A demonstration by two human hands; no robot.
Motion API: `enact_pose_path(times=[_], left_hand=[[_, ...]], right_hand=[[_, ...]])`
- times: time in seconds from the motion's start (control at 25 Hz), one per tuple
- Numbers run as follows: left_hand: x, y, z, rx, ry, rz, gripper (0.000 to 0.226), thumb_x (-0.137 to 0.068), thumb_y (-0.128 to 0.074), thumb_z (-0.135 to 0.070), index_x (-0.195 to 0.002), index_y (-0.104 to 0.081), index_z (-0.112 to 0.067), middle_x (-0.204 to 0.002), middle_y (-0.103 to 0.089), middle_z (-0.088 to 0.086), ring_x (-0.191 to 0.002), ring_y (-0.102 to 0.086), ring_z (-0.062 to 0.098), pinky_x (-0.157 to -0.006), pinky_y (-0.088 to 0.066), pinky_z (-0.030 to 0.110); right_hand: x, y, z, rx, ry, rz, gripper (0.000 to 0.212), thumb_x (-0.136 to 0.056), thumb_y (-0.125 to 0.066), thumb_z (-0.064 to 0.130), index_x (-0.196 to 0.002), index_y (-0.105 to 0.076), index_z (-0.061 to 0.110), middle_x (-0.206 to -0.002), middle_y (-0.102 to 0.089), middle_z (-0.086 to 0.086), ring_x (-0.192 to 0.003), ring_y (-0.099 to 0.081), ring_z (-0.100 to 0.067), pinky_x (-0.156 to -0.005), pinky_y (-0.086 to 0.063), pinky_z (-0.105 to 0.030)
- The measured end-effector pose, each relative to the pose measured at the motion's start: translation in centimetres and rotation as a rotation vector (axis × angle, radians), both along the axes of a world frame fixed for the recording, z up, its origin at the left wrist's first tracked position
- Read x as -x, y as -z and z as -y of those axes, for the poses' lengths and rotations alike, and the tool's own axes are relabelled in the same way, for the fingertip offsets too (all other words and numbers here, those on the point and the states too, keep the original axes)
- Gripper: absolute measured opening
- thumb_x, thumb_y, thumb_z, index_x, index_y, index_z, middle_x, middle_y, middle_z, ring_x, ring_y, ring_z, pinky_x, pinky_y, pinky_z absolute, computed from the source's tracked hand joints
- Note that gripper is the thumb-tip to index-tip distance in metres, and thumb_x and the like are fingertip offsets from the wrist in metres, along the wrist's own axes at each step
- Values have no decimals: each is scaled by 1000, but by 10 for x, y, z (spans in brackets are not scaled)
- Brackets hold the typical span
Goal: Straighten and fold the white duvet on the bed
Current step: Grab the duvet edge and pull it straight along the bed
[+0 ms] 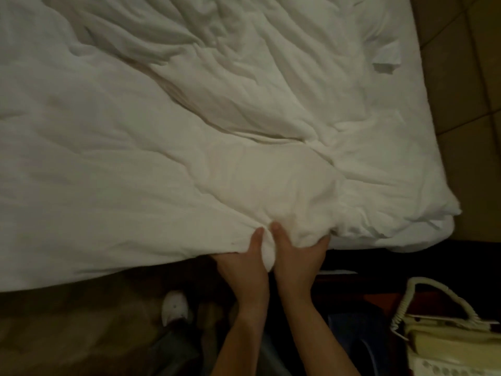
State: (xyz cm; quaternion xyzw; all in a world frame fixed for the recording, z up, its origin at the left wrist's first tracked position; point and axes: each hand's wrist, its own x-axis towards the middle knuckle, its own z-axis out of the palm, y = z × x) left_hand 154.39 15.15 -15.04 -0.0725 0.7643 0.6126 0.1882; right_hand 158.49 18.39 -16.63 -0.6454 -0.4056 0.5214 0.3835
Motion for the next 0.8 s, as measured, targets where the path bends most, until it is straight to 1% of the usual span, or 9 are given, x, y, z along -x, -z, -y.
enact_pose_path(times=[0.08,0.16,0.24,0.32,0.4,0.48,0.56,0.68,0.8], left_hand=[[-4,-1,-1,-7,-53,23,83,-70,-88,-11,-133,-38,-28,-133,-45,-18,-110,-47,-24,-96,-31,-1],[-8,0,-1,-49,-93,6,89,-67,-89,-11,-139,-39,-25,-142,-44,-15,-120,-48,-15,-104,-32,6],[-22,-3,-23,-112,-51,69,81,-68,-88,-6,-137,-46,-15,-140,-52,-7,-118,-55,-5,-101,-39,8],[-40,-1,-64,-193,7,162,74,-72,-85,-7,-136,-51,-19,-134,-57,-8,-115,-59,-2,-103,-44,16],[-47,6,-92,-235,0,198,74,-76,-84,-13,-138,-46,-28,-139,-51,-13,-119,-55,0,-113,-39,30],[-53,10,-96,-229,-26,205,79,-77,-84,-23,-142,-40,-30,-143,-47,-16,-123,-52,-1,-116,-34,33],[-60,10,-83,-243,-34,225,87,-71,-86,-33,-145,-43,-25,-143,-50,-14,-126,-52,2,-115,-36,33],[-67,15,-80,-290,-117,389,97,-58,-90,-43,-144,-47,-28,-137,-57,-14,-121,-59,7,-107,-45,35],[-52,29,-106,-462,-109,715,97,-53,-94,-47,-138,-53,-25,-132,-63,-1,-116,-64,22,-103,-48,48]], right_hand=[[-13,-3,-7,-11,-35,8,94,-69,-93,13,-147,-40,24,-133,-60,13,-115,-63,0,-98,-53,-26],[-31,-1,-25,2,27,-68,105,-69,-91,6,-153,-30,27,-142,-53,10,-121,-60,-3,-99,-52,-26],[-54,2,-52,21,142,-121,112,-72,-89,3,-156,-20,29,-148,-47,3,-126,-57,-11,-104,-52,-39],[-79,7,-78,11,203,-110,110,-74,-89,8,-156,-19,28,-146,-49,-1,-124,-60,-15,-102,-54,-46],[-97,9,-96,71,300,-111,113,-76,-88,19,-159,-12,28,-145,-47,1,-118,-61,-12,-93,-58,-34],[-113,12,-108,133,419,-92,106,-77,-87,30,-157,-17,26,-144,-45,2,-114,-60,-9,-78,-56,-17],[-126,15,-122,174,471,-93,106,-72,-90,39,-154,-24,22,-144,-47,-1,-113,-61,-12,-73,-55,-16],[-127,20,-151,202,472,-128,116,-59,-94,52,-150,-31,18,-136,-56,-1,-108,-64,-13,-91,-58,-34],[-119,17,-184,115,383,-79,107,-56,-97,51,-143,-49,12,-130,-64,2,-111,-65,-12,-100,-55,-37]])
